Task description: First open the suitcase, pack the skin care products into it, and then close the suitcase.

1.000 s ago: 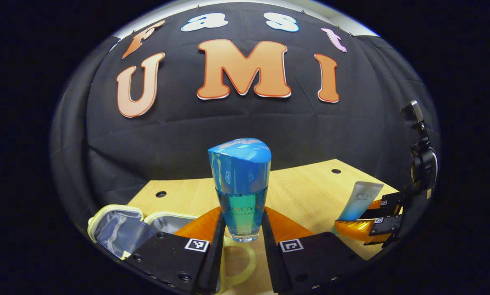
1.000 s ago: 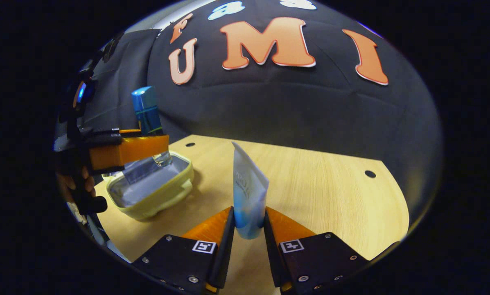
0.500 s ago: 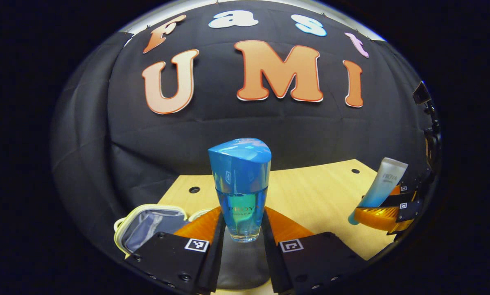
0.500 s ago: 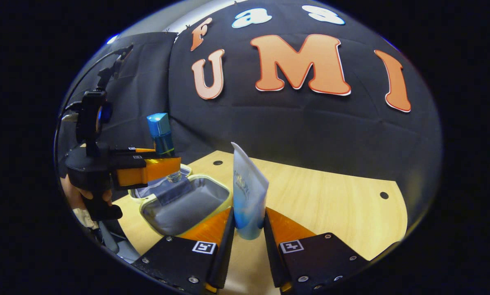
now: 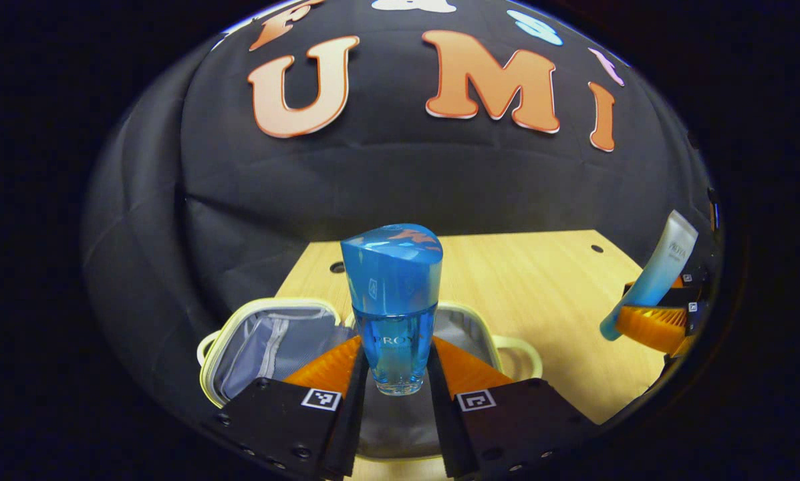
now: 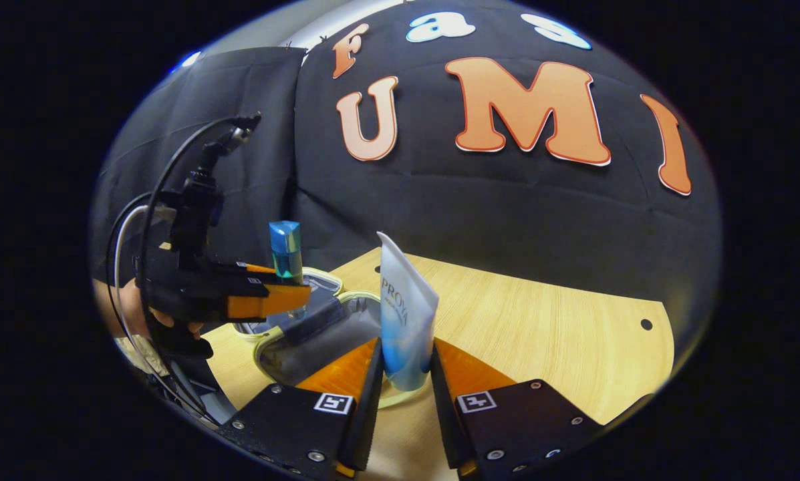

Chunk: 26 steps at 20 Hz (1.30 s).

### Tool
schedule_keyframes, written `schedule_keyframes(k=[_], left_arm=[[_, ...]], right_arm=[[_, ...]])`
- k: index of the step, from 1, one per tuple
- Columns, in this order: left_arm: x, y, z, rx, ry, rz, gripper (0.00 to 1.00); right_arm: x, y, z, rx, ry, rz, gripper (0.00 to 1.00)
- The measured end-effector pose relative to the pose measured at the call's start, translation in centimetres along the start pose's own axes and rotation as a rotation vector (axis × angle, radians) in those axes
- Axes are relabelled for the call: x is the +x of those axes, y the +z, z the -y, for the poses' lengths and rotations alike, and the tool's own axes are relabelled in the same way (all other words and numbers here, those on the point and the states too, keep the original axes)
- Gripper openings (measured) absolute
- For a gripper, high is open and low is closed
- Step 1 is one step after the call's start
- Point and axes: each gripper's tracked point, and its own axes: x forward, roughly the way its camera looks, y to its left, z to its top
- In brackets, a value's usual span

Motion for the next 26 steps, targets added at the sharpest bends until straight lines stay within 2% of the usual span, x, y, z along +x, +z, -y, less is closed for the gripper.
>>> schedule_keyframes(k=[6, 11, 18, 26], left_arm=[[3.4, -4.9, -1.7, -0.006, -0.048, -0.166, 0.48], [4.8, -8.7, -1.4, -0.016, -0.101, -0.303, 0.49], [7.0, -13.3, -1.7, 0.026, -0.092, -0.459, 0.48], [8.8, -16.0, -1.6, 0.007, -0.057, -0.57, 0.49]], right_arm=[[1.3, -0.8, -1.2, 0.011, -0.025, -0.022, 0.43], [1.8, -1.8, -1.9, 0.037, -0.034, -0.044, 0.43], [2.3, -3.5, -2.7, 0.062, -0.036, -0.081, 0.42], [3.2, -4.6, -2.8, 0.086, -0.038, -0.121, 0.43]])
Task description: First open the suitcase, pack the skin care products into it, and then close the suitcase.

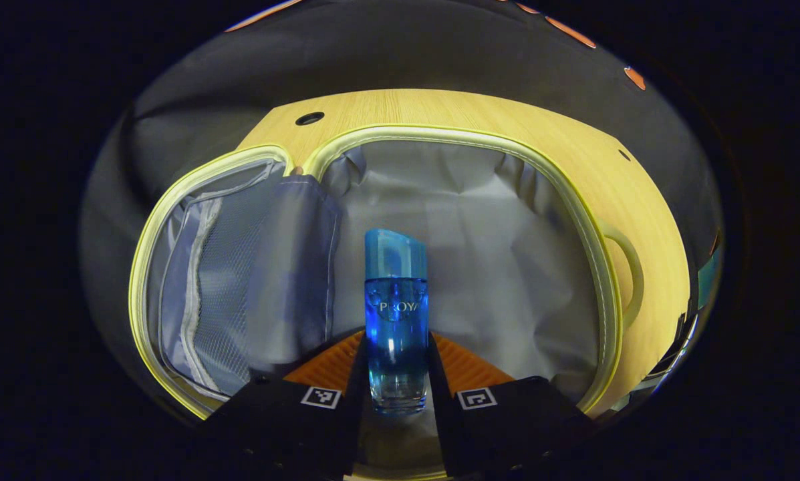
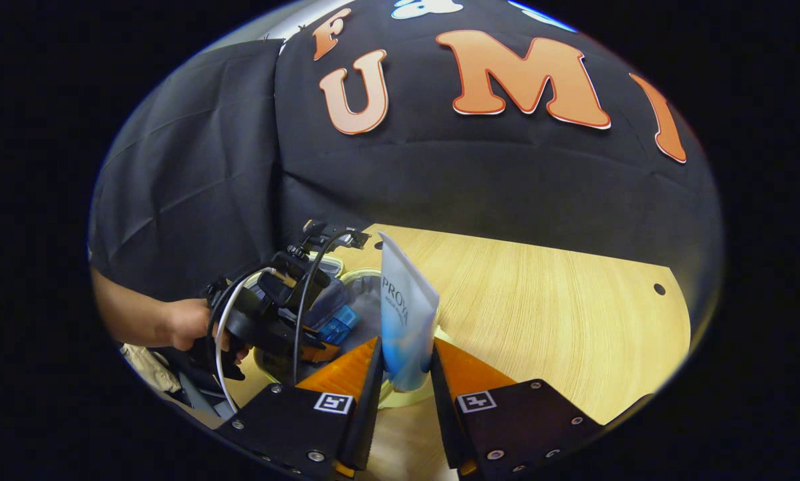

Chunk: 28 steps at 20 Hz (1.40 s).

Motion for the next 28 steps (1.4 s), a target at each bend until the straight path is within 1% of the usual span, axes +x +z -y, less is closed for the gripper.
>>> schedule_keyframes(k=[5, 6, 7, 8, 9, 10, 11, 12, 13, 15, 18, 23, 26, 28], left_arm=[[-0.1, 0.2, -0.1, -0.008, 0.015, 0.014, 0.48], [-0.2, 0.5, 0.2, -0.01, 0.008, 0.031, 0.5], [-0.2, 0.7, 0.2, -0.005, -0.001, 0.048, 0.51], [-0.7, 0.9, 0.4, -0.005, -0.014, 0.068, 0.54], [-0.9, 1.1, 0.6, -0.011, -0.027, 0.084, 0.63], [-1.5, 1.2, 0.8, -0.013, -0.032, 0.102, 0.66], [-2.3, 1.6, 0.6, -0.011, -0.027, 0.136, 0.74], [-3.1, 2.1, 0.3, -0.007, -0.017, 0.175, 0.78], [-4.3, 2.7, 0.0, 0.001, 0.0, 0.217, 0.82], [-6.6, 3.5, -1.4, 0.012, 0.035, 0.296, 0.87], [-9.7, 4.6, -4.3, -0.01, 0.109, 0.391, 0.87], [-14.3, 5.7, -10.0, -0.097, 0.215, 0.516, 0.87], [-16.2, 5.6, -13.3, -0.123, 0.274, 0.545, 0.87], [-16.7, 5.1, -15.4, -0.142, 0.305, 0.556, 0.87]], right_arm=[[1.4, -1.4, -0.3, 0.024, 0.024, -0.053, 0.42], [1.7, -1.4, -0.5, 0.033, 0.034, -0.06, 0.42], [2.0, -1.4, -0.6, 0.041, 0.036, -0.064, 0.38], [2.2, -1.7, -0.8, 0.051, 0.045, -0.075, 0.43], [2.6, -1.8, -0.7, 0.057, 0.045, -0.082, 0.42], [2.9, -2.0, -0.8, 0.064, 0.05, -0.094, 0.42], [3.1, -2.1, -0.9, 0.073, 0.056, -0.104, 0.42], [3.4, -2.2, -1.0, 0.08, 0.058, -0.11, 0.43], [3.7, -2.2, -1.2, 0.087, 0.065, -0.118, 0.42], [4.4, -2.6, -1.7, 0.094, 0.074, -0.14, 0.42], [5.6, -4.1, -2.6, 0.08, 0.076, -0.191, 0.43], [7.4, -5.5, -4.3, 0.123, 0.103, -0.265, 0.43], [8.2, -6.4, -5.1, 0.152, 0.107, -0.326, 0.42], [8.9, -7.0, -5.5, 0.176, 0.091, -0.363, 0.43]])
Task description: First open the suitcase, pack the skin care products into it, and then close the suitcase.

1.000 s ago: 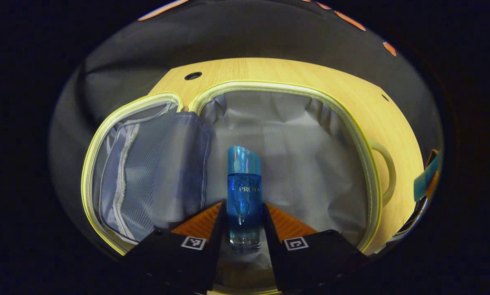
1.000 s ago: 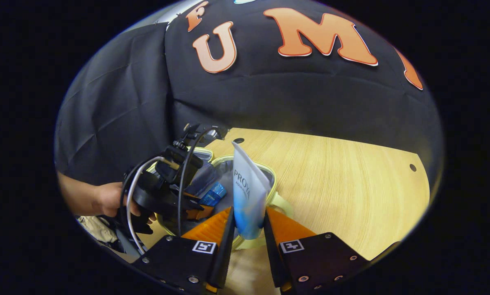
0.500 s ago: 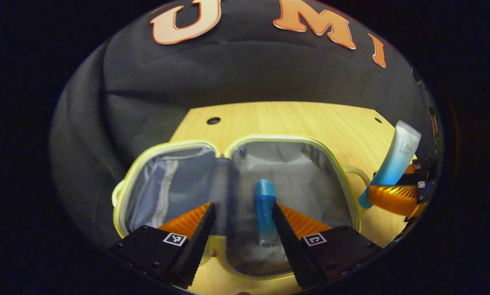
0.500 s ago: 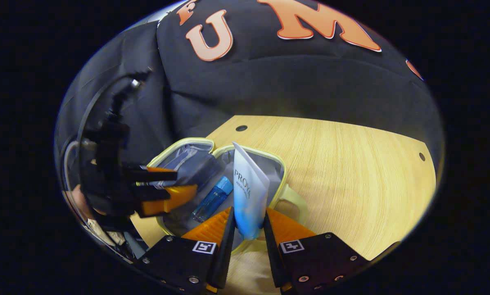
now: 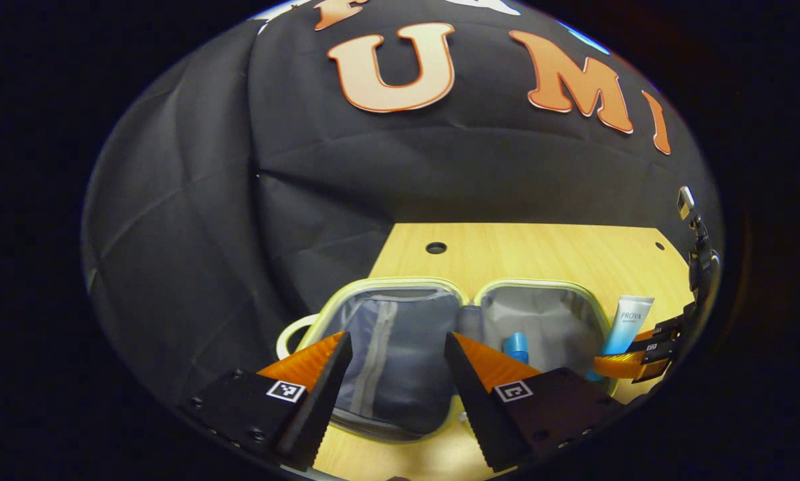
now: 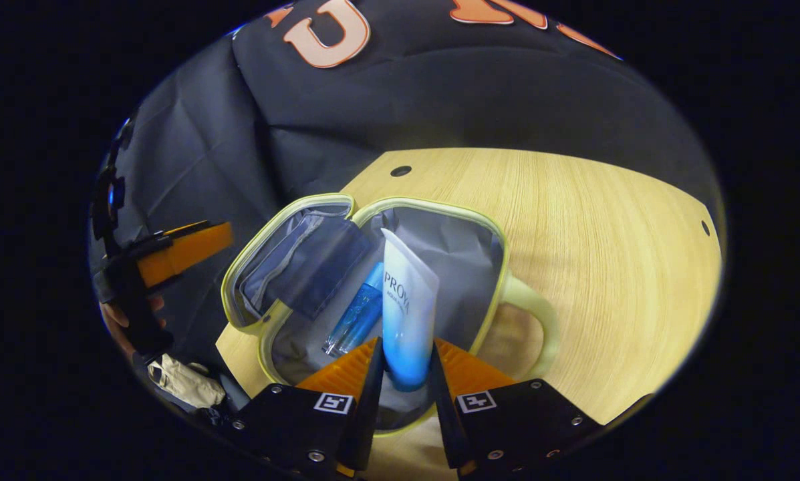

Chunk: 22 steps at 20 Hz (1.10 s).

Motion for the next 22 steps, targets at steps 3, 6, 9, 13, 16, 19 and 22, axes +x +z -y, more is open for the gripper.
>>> schedule_keyframes(k=[3, 6, 9, 13, 16, 19, 22], left_arm=[[-0.3, -1.0, -3.5, -0.024, 0.056, -0.013, 0.87], [-0.3, -2.4, -6.8, -0.064, 0.107, -0.037, 0.87], [-0.1, -3.2, -9.9, -0.091, 0.155, -0.046, 0.87], [0.9, -3.7, -13.6, -0.182, 0.203, -0.045, 0.87], [2.0, -4.2, -15.4, -0.235, 0.208, -0.058, 0.87], [3.5, -4.9, -16.7, -0.31, 0.193, -0.09, 0.87], [5.6, -6.8, -17.2, -0.385, 0.176, -0.146, 0.87]], right_arm=[[0.9, 0.1, 0.1, 0.026, -0.033, -0.02, 0.42], [2.0, 0.0, 0.0, 0.047, -0.051, -0.039, 0.42], [2.4, -0.3, -0.4, 0.044, -0.064, -0.05, 0.39], [0.6, 1.0, -0.5, 0.052, -0.066, 0.006, 0.37], [-2.1, 3.0, 0.5, 0.057, -0.086, 0.087, 0.49], [-5.3, 5.2, 2.8, 0.064, -0.146, 0.168, 0.7], [-8.8, 6.9, 5.4, 0.077, -0.212, 0.24, 0.77]])
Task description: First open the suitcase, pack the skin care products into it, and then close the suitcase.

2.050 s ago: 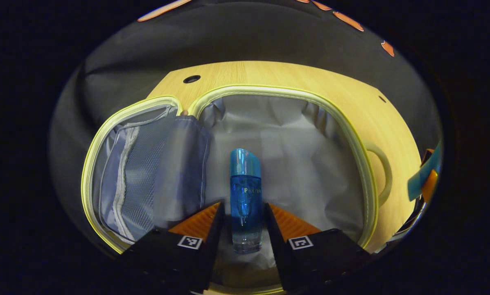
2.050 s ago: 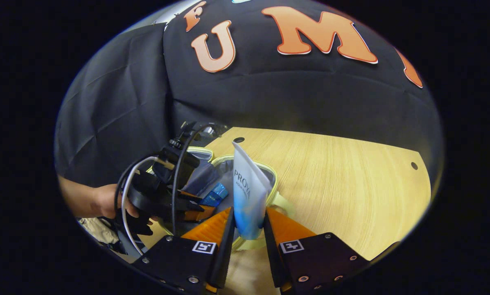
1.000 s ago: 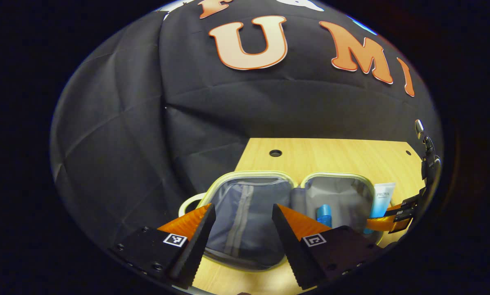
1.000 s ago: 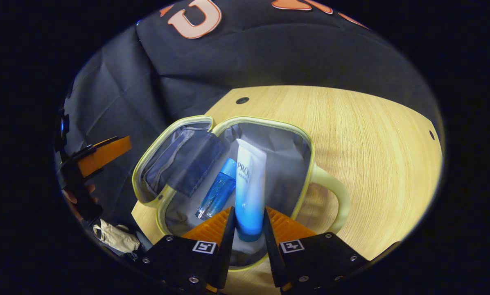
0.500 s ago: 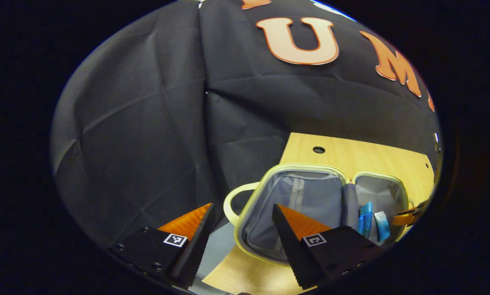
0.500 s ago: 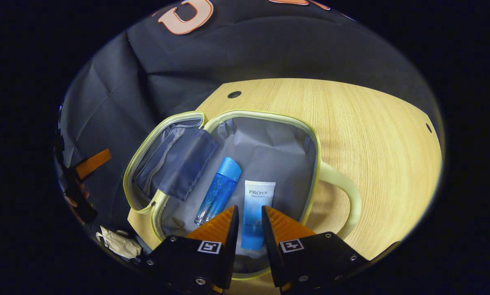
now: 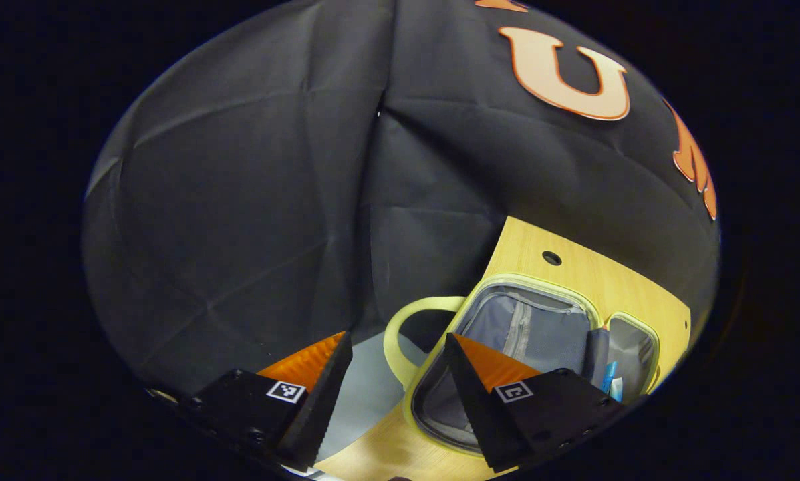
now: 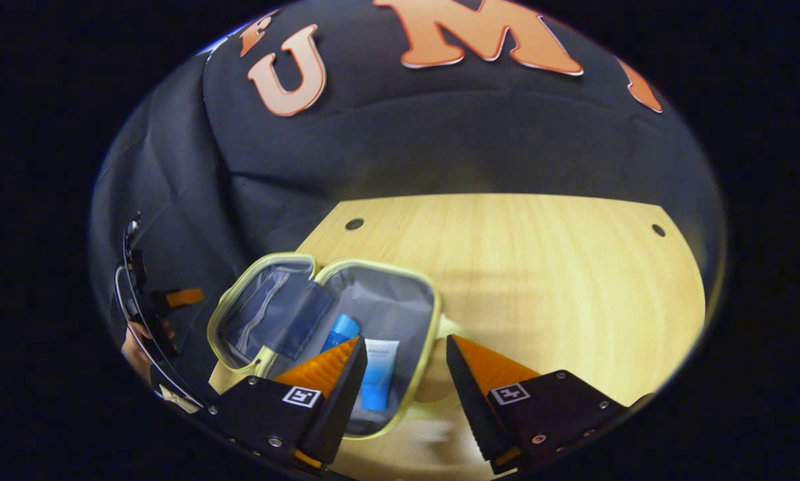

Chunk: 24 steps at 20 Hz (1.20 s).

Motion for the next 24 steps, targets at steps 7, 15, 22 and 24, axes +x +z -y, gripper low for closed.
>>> schedule_keyframes(k=[7, 15, 22, 24], left_arm=[[5.0, -1.6, -1.5, -0.142, 0.003, -0.11, 0.87], [9.0, -3.9, -0.6, -0.306, -0.082, -0.252, 0.75], [9.0, -4.7, 0.4, -0.492, -0.148, -0.302, 0.15], [7.8, -3.0, -0.1, -0.471, -0.157, -0.262, 0.15]], right_arm=[[-5.1, 5.9, 7.3, -0.081, -0.194, 0.183, 0.84], [-8.1, 7.4, 10.2, -0.121, -0.276, 0.246, 0.84], [-9.3, 7.5, 11.9, -0.175, -0.315, 0.275, 0.85], [-9.8, 7.8, 12.5, -0.182, -0.324, 0.29, 0.85]])
